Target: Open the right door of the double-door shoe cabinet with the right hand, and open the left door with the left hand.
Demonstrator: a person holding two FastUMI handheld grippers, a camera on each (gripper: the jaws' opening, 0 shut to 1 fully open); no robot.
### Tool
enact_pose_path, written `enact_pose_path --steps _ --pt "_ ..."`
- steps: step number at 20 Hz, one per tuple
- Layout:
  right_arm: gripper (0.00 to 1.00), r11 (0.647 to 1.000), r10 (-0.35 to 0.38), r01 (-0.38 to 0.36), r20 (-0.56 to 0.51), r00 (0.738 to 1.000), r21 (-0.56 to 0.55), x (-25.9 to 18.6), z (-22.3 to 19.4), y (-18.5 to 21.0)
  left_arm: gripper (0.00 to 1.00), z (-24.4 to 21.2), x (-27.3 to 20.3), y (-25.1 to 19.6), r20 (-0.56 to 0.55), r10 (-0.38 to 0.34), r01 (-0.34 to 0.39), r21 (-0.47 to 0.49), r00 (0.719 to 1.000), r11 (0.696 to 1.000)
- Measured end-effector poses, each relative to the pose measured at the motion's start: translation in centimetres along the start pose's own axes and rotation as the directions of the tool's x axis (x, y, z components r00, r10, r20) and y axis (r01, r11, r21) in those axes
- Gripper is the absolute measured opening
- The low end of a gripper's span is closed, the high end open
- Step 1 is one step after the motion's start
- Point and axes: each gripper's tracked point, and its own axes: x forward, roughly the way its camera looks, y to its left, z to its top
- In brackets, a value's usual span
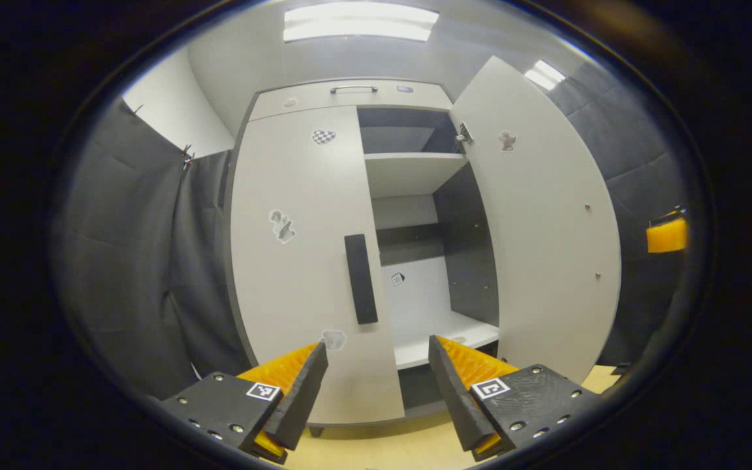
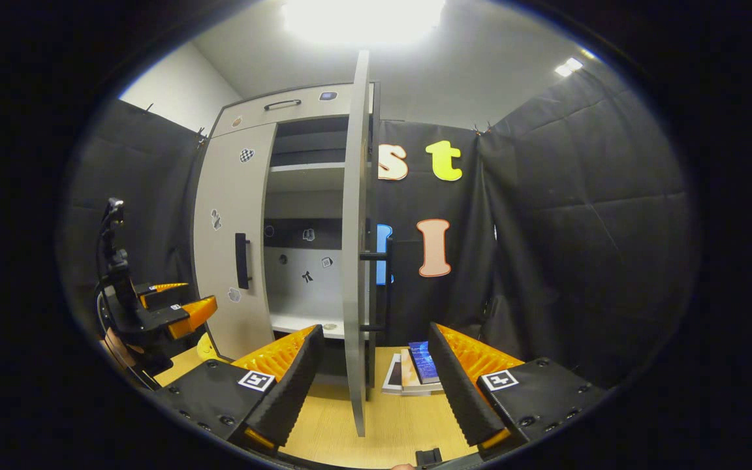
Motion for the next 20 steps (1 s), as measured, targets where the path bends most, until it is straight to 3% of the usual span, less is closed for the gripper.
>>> enact_pose_path --steps 8,13,20 --pt "0.99 0.999 -0.031 0.032 -0.014 0.999 0.031 -0.4 -0.6 -0.4 0.91 4.0 6.7 2.5 0.053 0.043 -0.039 -0.064 0.998 0.997" --pt "0.99 0.997 -0.054 0.057 -0.053 0.997 0.052 -0.8 -1.4 -0.6 0.90 3.6 11.1 3.2 0.021 0.055 -0.055 -0.014 0.998 0.998" --pt "0.99 0.994 -0.075 0.083 -0.100 0.992 0.077 -1.5 -2.5 -0.8 0.90 2.1 15.5 4.2 -0.030 0.093 -0.094 -0.041 0.995 0.995"
